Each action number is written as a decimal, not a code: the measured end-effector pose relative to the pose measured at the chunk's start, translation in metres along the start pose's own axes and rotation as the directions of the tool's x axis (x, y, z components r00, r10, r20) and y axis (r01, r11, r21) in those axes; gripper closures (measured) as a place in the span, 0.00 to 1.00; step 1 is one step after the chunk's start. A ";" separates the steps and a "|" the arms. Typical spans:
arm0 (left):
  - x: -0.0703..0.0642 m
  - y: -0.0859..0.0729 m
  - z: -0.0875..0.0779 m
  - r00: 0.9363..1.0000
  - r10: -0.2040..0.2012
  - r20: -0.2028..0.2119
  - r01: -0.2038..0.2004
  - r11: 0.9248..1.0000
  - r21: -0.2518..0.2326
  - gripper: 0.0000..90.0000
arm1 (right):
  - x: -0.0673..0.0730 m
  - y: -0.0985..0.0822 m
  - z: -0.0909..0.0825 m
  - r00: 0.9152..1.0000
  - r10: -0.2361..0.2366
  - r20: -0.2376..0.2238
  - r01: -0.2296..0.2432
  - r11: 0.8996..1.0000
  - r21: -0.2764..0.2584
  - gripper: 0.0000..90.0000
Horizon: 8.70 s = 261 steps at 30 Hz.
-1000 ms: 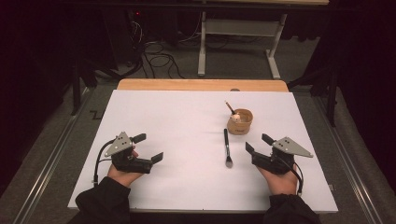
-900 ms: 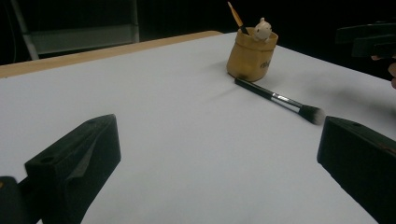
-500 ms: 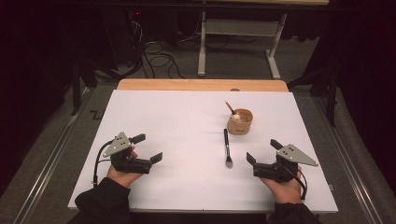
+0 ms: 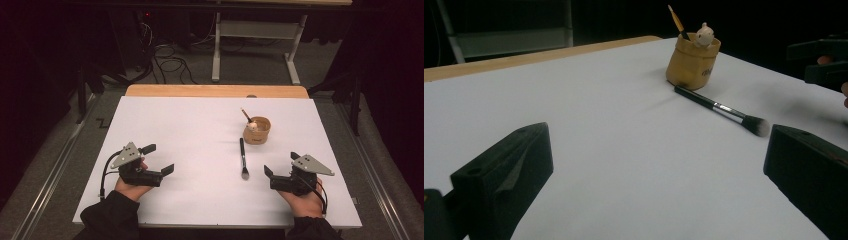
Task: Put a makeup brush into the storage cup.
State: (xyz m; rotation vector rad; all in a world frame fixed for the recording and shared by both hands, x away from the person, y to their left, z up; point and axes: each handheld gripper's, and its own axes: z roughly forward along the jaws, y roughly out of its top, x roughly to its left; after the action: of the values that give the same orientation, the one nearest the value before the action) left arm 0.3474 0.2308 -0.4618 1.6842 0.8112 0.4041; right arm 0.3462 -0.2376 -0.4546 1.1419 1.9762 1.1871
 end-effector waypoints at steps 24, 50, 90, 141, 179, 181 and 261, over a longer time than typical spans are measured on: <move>-0.002 0.002 0.001 1.000 0.007 0.015 -0.007 1.000 -0.010 0.00 | -0.013 0.008 0.016 0.999 0.023 0.033 -0.034 0.928 0.371 0.03; -0.003 0.003 0.001 1.000 0.009 0.026 -0.008 1.000 -0.015 0.00 | -0.003 0.027 0.028 0.999 -0.007 -0.048 0.038 0.729 0.683 0.08; -0.004 0.003 0.000 0.999 0.011 0.035 -0.010 1.000 -0.025 0.00 | 0.052 0.082 0.095 0.994 -0.013 -0.110 0.094 0.626 0.774 0.45; -0.003 0.005 -0.001 0.999 0.021 0.041 -0.020 0.999 -0.038 0.00 | 0.059 0.078 0.138 0.997 -0.039 -0.065 0.076 0.584 0.809 0.86; -0.008 0.008 0.001 0.998 0.056 0.024 -0.055 0.998 -0.038 0.00 | 0.050 0.098 0.079 0.980 -0.133 -0.147 0.198 0.647 0.737 0.89; -0.010 0.008 0.001 0.998 0.061 0.020 -0.060 0.997 -0.039 0.00 | 0.050 0.097 0.074 0.979 -0.136 -0.150 0.203 0.646 0.736 0.89; -0.068 -0.003 0.050 0.783 0.618 -0.071 -0.612 0.785 0.093 0.21 | 0.128 0.131 0.043 0.843 -0.217 -0.493 0.522 0.553 0.650 0.88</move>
State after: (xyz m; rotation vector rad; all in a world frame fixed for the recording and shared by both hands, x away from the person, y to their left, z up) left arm 0.3318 0.1480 -0.4678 1.9853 0.3119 0.9273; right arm 0.3680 -0.0753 -0.3619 0.7663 2.9854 0.2726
